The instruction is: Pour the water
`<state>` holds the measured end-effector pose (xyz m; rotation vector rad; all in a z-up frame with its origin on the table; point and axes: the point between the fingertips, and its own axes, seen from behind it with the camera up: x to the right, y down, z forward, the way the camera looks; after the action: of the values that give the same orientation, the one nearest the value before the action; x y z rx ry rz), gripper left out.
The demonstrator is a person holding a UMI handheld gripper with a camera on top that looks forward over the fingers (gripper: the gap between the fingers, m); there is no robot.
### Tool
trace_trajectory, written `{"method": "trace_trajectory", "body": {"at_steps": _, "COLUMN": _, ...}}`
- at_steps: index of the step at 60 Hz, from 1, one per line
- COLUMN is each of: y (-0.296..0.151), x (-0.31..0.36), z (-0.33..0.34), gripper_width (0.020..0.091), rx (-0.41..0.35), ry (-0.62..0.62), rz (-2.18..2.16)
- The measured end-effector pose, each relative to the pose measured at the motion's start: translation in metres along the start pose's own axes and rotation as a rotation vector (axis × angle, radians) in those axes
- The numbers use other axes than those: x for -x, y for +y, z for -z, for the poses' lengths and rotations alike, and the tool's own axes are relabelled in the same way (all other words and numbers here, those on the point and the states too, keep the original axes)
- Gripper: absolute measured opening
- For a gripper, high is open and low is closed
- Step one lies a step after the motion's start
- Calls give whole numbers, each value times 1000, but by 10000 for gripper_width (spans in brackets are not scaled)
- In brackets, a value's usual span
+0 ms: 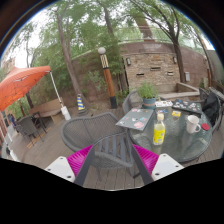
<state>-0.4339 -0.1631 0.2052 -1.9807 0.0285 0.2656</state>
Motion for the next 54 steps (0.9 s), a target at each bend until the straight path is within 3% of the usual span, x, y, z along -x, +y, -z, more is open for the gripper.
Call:
{"method": "trace_trajectory", "body": {"at_steps": 16, "y": -6, "x": -45, "z": -8, "gripper_width": 837, "rx": -20, "ry": 166, "rz": -28}}
{"method": "trace_trajectory", "body": {"at_steps": 26, "y": -16, "x": -113, "z": -17, "gripper_width": 812, "rx": -129, "ry": 268, "rz": 27}}
{"method": "trace_trajectory", "body": {"at_steps": 41, "y": -7, "x": -266, "z": -123, "gripper_width": 821, "rx": -200, "ry": 398, "rz": 71}}
{"method": "trace_trajectory", "body": {"at_steps": 54, "y": 12, "x": -302, "z": -215, "gripper_width": 830, "rx": -192, "ry": 355, "rz": 72}}
